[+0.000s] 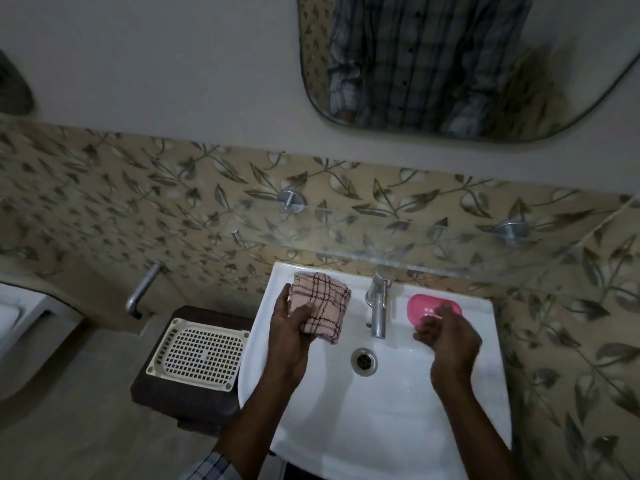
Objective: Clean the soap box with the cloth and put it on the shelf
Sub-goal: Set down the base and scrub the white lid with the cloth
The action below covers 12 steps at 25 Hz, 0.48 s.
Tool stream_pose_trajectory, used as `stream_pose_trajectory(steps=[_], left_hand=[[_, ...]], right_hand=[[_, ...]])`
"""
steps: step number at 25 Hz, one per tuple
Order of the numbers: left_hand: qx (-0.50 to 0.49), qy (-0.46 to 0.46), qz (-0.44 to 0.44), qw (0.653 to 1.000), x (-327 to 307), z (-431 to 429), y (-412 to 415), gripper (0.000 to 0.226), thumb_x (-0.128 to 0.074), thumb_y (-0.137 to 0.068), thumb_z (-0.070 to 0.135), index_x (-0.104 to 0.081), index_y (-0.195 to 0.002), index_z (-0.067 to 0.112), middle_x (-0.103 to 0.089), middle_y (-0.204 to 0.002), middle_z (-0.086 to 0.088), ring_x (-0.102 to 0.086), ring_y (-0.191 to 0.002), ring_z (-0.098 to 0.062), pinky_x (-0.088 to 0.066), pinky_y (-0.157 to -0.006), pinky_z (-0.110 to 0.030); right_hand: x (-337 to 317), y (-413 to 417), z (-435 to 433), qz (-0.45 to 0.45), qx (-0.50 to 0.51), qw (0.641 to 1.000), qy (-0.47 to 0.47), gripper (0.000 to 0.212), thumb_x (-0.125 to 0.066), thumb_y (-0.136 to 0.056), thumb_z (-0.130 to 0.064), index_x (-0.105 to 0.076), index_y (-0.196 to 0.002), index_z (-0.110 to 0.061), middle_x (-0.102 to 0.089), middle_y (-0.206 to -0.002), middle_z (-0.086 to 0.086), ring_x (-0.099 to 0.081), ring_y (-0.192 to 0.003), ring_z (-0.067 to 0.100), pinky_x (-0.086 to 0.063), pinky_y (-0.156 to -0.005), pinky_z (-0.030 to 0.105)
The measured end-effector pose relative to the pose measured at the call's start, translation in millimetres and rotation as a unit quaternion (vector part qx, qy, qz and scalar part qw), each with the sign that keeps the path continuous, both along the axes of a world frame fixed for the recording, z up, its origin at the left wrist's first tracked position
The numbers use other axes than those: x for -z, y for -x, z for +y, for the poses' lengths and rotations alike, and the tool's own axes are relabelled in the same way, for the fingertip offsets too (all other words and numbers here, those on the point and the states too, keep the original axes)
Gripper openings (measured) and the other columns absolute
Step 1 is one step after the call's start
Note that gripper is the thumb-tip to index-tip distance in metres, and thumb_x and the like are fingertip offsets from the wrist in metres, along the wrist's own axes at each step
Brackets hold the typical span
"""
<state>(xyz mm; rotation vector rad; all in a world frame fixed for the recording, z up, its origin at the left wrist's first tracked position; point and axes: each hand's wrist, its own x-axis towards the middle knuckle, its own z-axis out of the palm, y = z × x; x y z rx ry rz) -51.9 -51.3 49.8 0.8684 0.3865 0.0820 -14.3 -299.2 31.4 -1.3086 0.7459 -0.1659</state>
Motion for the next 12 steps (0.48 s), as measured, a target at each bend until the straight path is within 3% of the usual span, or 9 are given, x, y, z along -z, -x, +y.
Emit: stream_pose_trajectory(steps=[1, 3, 5, 6, 8, 10, 12], left_hand=[[0.025, 0.007, -0.005, 1.000, -8, -6, -2, 0.057, -0.060, -0.083, 0.001, -0.050, -0.138, 0.011, -0.062, -0.130, -0.025, -0.063, -0.111, -0.039, -0.056, -0.082, -0.047], [0.074, 0.018, 0.005, 0.997, -19, -22, -1, 0.061, -0.057, -0.084, 0.003, -0.045, -0.142, 0.013, -0.061, -0.133, -0.024, -0.062, -0.118, -0.041, -0.054, -0.087, -0.049], [0.100, -0.040, 0.011, 0.994, -18, -31, 4, 0.048, -0.054, -0.088, 0.006, -0.053, -0.136, 0.012, -0.067, -0.126, -0.022, -0.065, -0.115, -0.040, -0.056, -0.086, -0.045], [0.103, -0.101, 0.022, 0.989, -17, -32, 6, 0.040, -0.056, -0.089, 0.010, -0.062, -0.128, 0.013, -0.072, -0.118, -0.020, -0.069, -0.109, -0.039, -0.058, -0.081, -0.043], [0.102, -0.174, 0.084, 0.976, -15, -25, 7, 0.032, -0.068, -0.082, 0.019, -0.074, -0.113, 0.012, -0.077, -0.106, -0.017, -0.074, -0.097, -0.034, -0.061, -0.076, -0.042], [0.128, -0.126, 0.160, 0.971, -13, -15, 4, 0.041, -0.077, -0.079, 0.025, -0.074, -0.113, 0.004, -0.076, -0.107, -0.019, -0.073, -0.100, -0.035, -0.060, -0.087, -0.048], [0.219, -0.041, 0.205, 0.953, -15, -6, 1, 0.042, -0.072, -0.087, 0.032, -0.072, -0.117, 0.002, -0.072, -0.117, -0.022, -0.068, -0.111, -0.038, -0.055, -0.097, -0.052]], right_hand=[[-14, 14, 20, 0.001, -0.114, 0.993, -0.042, 0.040, -0.070, -0.089, -0.039, -0.072, -0.099, -0.001, -0.076, -0.075, 0.016, -0.074, -0.059, 0.024, -0.061, -0.052, 0.032], [-38, 34, 59, 0.042, -0.308, 0.944, -0.114, 0.036, -0.069, -0.087, -0.046, -0.073, -0.105, -0.014, -0.080, -0.094, 0.010, -0.077, -0.086, 0.026, -0.063, -0.074, 0.040], [-45, 41, 82, 0.042, -0.320, 0.928, -0.188, 0.026, -0.069, -0.091, -0.027, -0.069, -0.114, -0.016, -0.078, -0.106, 0.011, -0.073, -0.100, 0.030, -0.060, -0.086, 0.046], [-44, 39, 84, 0.027, -0.301, 0.935, -0.186, 0.025, -0.068, -0.091, -0.016, -0.068, -0.116, -0.013, -0.077, -0.106, 0.013, -0.074, -0.099, 0.032, -0.061, -0.083, 0.045], [-40, 38, 76, 0.003, -0.312, 0.945, -0.096, 0.027, -0.070, -0.089, -0.008, -0.067, -0.116, -0.010, -0.079, -0.098, 0.010, -0.076, -0.088, 0.030, -0.063, -0.070, 0.041], [-36, 42, 64, -0.018, -0.353, 0.935, -0.032, 0.028, -0.074, -0.087, -0.010, -0.068, -0.114, -0.012, -0.079, -0.096, 0.009, -0.076, -0.085, 0.033, -0.063, -0.070, 0.049], [-35, 43, 56, -0.028, -0.368, 0.929, -0.001, 0.024, -0.076, -0.086, -0.019, -0.070, -0.108, -0.018, -0.079, -0.095, 0.009, -0.075, -0.086, 0.037, -0.059, -0.074, 0.057]])
